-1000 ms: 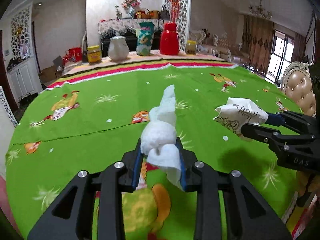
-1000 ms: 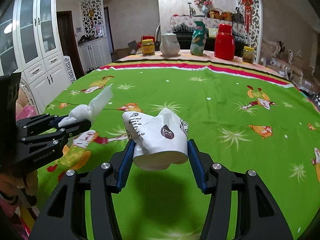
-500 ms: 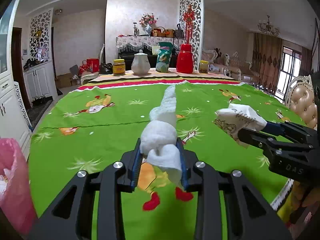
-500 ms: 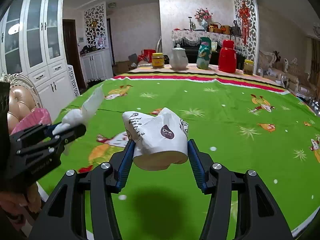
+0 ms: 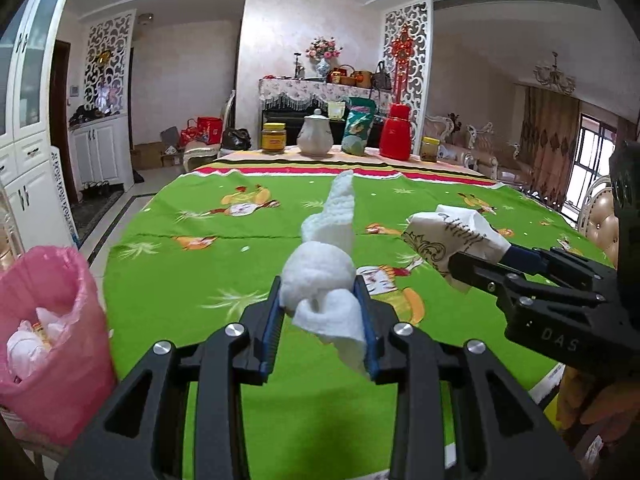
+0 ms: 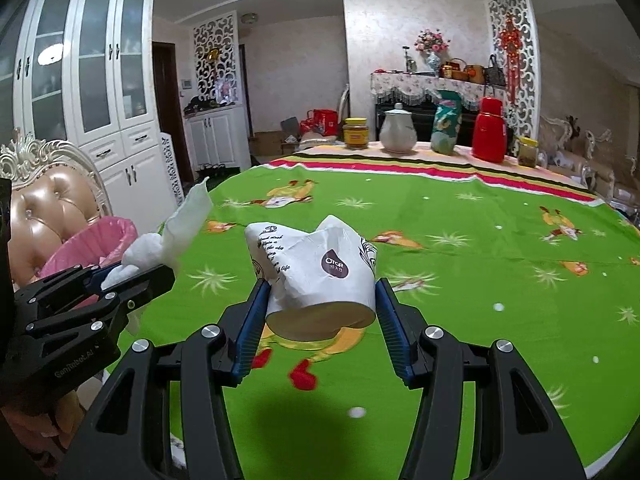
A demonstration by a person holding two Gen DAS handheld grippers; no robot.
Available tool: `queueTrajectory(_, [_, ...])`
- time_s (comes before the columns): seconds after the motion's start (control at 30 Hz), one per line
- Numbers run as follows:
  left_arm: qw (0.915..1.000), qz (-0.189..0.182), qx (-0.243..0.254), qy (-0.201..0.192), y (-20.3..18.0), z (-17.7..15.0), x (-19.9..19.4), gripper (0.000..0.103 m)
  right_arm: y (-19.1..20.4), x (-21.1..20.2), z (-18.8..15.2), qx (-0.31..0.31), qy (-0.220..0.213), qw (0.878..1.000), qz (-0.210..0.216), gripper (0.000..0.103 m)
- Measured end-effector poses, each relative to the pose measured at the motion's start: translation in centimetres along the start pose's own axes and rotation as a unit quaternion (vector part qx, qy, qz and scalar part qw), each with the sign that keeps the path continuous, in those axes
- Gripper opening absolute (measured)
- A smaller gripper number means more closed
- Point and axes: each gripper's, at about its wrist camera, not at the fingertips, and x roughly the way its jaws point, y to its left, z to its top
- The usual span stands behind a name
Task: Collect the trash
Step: 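Carry the paper cup and tissue to the wastebasket with both tools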
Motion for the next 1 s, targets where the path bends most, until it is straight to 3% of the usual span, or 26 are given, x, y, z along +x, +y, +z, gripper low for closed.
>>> queueTrajectory(0.4, [0.9977, 0.064, -0.025, 0.0, 6.8, -1.5, -4.1, 0.033, 7.5, 1.8, 1.2, -0.043, 0.012, 0.997, 0.066, 0.052])
queueTrajectory(0.6, [0.9937, 0.104, -0.043, -0.005, 11.9, -1.7, -7.0, 0.033, 12.6, 3.4, 2.4, -0.067, 0.021, 0.99, 0.12, 0.052])
queueTrajectory(0.8, [0.9856, 0.144, -0.088, -0.005, 19.3, -1.4, -10.2, 0.034, 17.8, 5.1, 3.8, -0.103, 0.026, 0.981, 0.162, 0.052])
queueTrajectory(1.0, [0.9764, 0.19, -0.102, 0.01, 25.0, -1.6, -11.4, 0.034, 22.3, 6.9, 4.8, -0.126, 0.033, 0.97, 0.203, 0.053])
